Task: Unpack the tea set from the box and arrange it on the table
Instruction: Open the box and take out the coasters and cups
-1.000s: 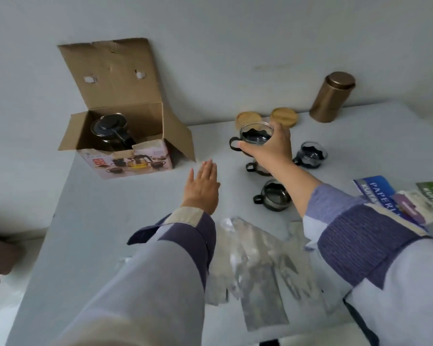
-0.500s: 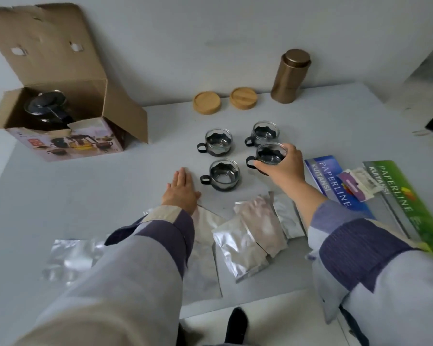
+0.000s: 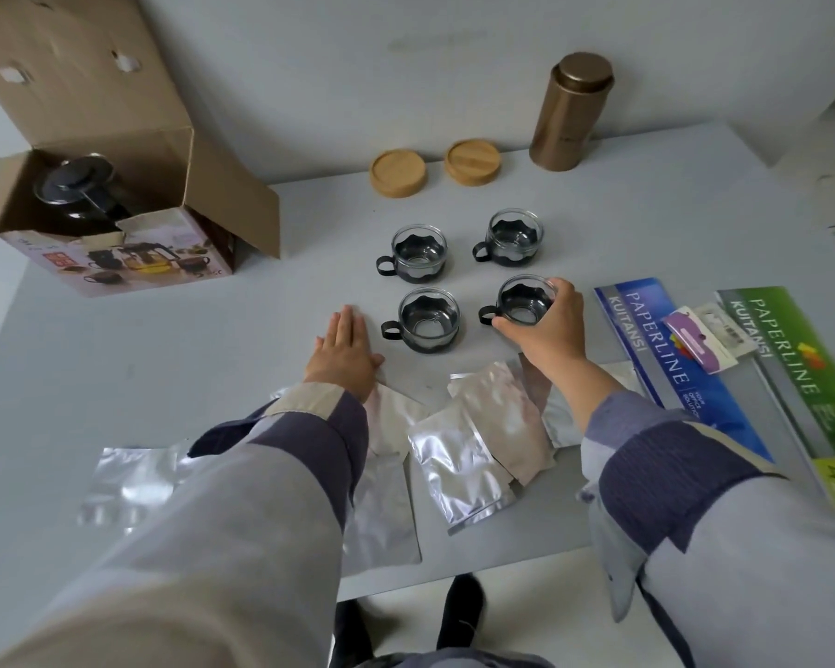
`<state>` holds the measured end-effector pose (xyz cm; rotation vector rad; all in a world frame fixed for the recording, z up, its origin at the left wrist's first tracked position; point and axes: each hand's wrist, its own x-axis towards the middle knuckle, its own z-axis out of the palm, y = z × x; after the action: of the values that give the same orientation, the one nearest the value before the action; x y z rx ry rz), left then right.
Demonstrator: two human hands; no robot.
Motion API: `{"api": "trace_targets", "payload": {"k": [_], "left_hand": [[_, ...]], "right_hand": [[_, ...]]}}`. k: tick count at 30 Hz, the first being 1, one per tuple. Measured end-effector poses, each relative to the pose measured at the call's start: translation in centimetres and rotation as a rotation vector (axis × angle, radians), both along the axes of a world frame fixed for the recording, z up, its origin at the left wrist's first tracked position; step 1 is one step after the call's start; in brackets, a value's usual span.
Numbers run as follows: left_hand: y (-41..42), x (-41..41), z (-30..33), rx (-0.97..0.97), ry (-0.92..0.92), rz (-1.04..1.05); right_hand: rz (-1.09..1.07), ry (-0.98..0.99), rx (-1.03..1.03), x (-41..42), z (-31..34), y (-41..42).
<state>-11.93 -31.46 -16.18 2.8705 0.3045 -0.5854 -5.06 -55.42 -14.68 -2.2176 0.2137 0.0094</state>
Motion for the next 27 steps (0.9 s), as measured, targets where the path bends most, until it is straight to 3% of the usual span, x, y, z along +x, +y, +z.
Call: {"api": "trace_targets", "payload": {"k": [10,17,21,27], "left_hand": [[0.1,0.0,0.1,0.008,0.012,-0.009],[0.7,0.4,0.5,-0.070,-0.007,-0.006],[2.8,0.9,2.3,-0.107,-0.062,-0.006],[9.5,0.9,6.2,-0.106,-0.280,0.107]], "right_hand": [[0.015,0.054,0.008,-0.5,1.0,0.0],[0.033,0.372,-0.123,0.4,4.2,1.0],[0.034,0.294,-0.274,1.6,7.1,3.5],[0.306,0.202,-0.379,2.0,9.8,12.1]]}}
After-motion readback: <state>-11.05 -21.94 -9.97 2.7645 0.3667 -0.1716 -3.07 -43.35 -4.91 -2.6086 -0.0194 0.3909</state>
